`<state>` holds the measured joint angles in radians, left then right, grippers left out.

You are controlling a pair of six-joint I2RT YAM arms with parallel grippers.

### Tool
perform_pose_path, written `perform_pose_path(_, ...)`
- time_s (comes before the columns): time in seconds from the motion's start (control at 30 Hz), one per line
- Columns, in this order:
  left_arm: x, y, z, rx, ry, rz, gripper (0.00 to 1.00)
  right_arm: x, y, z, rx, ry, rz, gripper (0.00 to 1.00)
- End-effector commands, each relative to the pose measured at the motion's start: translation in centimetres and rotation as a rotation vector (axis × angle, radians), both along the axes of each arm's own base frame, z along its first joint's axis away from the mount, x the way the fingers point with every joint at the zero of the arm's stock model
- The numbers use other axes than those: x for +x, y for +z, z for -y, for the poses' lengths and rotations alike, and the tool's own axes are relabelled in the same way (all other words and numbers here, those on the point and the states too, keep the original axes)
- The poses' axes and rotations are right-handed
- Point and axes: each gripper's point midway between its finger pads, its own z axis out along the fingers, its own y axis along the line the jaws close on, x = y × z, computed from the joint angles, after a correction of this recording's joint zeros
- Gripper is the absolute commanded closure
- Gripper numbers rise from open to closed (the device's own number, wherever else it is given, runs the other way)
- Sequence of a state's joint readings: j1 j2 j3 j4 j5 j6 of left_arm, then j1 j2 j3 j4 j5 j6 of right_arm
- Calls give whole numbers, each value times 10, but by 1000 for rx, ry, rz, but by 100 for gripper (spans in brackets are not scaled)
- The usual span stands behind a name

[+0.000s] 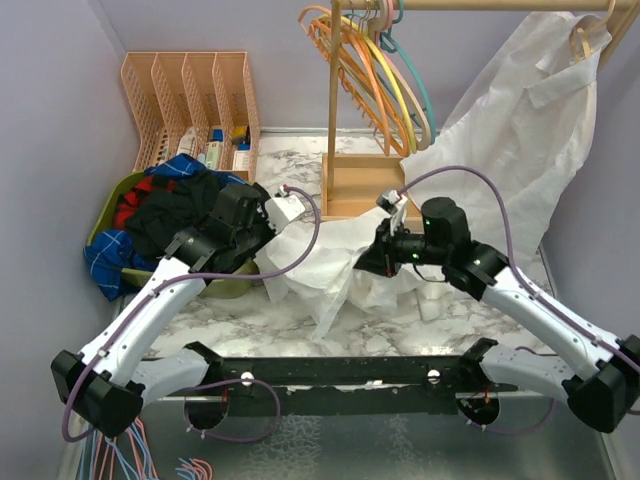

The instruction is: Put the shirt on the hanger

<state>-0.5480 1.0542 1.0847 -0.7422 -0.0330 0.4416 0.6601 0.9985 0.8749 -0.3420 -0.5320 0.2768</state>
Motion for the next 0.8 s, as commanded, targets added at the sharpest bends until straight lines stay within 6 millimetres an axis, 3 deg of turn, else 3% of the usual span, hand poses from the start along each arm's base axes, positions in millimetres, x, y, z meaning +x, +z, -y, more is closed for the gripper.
perform_pose_path(0.0,56,16,3,-56,145,145,100,35,-10,-23,19,-47,-54,99)
perform_pose_path(0.13,100,10,7,-118,217,107,100,79,-37,-34,-15,-123,-99,99)
perform_pose_path(0.23,127,8,8,-122,266,100,100,102,-41,-35,-9,-189,-59,99)
perform_pose_path(0.33,152,7,1,-86,340,99,100,130,-38,-17,-13,-305,-17,82)
perform_pose_path(0.5,183,-12,-4,-34,422,16,100,162,-69,33,-24,-406,-180,75)
perform_pose_path(0.63,190,-27,-4,-31,463,-46,100,164,-90,45,-44,-398,-235,44)
perform_pose_path(0.67,189,-29,-3,-35,463,-54,100,163,-90,46,-47,-394,-230,20)
perform_pose_path(0.7,188,-30,-2,-40,461,-61,100,162,-88,46,-45,-396,-225,2)
perform_pose_path(0.77,185,-30,-2,-44,458,-70,100,158,-81,47,-33,-387,-200,0)
